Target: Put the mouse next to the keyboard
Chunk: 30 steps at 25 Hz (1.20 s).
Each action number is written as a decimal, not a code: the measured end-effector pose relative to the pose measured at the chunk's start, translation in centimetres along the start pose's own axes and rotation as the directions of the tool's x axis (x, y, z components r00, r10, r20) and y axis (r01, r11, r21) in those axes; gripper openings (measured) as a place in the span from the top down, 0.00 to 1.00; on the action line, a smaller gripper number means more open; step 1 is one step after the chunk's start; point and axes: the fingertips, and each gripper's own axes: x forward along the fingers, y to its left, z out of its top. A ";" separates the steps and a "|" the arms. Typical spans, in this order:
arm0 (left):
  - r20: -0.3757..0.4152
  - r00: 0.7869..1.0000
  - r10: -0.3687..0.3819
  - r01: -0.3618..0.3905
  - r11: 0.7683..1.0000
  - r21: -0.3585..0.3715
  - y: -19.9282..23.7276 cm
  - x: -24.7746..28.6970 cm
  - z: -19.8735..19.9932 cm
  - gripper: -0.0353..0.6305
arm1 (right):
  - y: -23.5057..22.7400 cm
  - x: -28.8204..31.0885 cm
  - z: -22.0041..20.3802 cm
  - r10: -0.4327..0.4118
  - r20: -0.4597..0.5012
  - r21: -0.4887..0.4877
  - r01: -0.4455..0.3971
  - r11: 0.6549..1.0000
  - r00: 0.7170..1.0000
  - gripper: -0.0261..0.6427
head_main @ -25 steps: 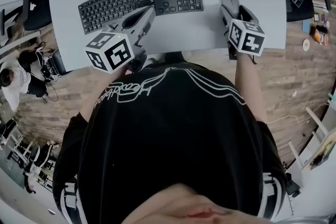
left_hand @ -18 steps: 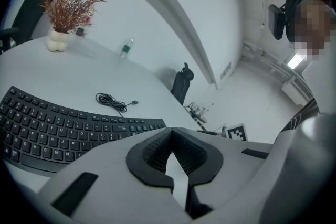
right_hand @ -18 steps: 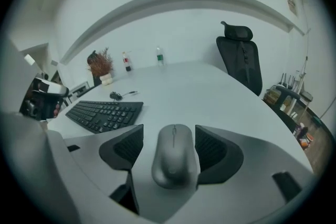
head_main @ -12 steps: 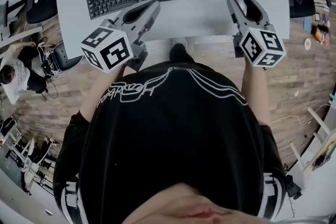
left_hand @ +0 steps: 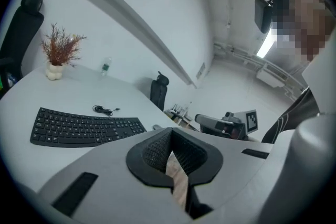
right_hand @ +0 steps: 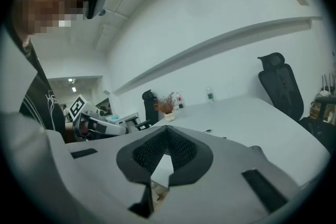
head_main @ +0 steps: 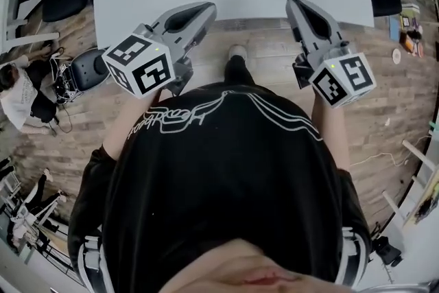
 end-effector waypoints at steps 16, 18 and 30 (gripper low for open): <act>0.031 0.997 -0.077 0.068 0.975 0.211 -10.9 -11.9 -4.8 0.94 | 15.9 -8.9 -3.5 0.071 -0.026 -0.047 -0.072 0.996 0.997 0.95; 0.023 0.997 -0.079 0.072 0.974 0.215 -11.6 -12.8 -5.7 0.94 | 17.1 -9.2 -4.2 0.072 -0.031 -0.046 -0.073 0.996 0.997 0.95; -0.021 0.993 -0.116 0.117 0.967 0.227 -14.6 -14.3 -8.0 0.94 | 18.9 -11.8 -6.2 0.011 -0.037 -0.022 -0.012 1.000 0.999 0.95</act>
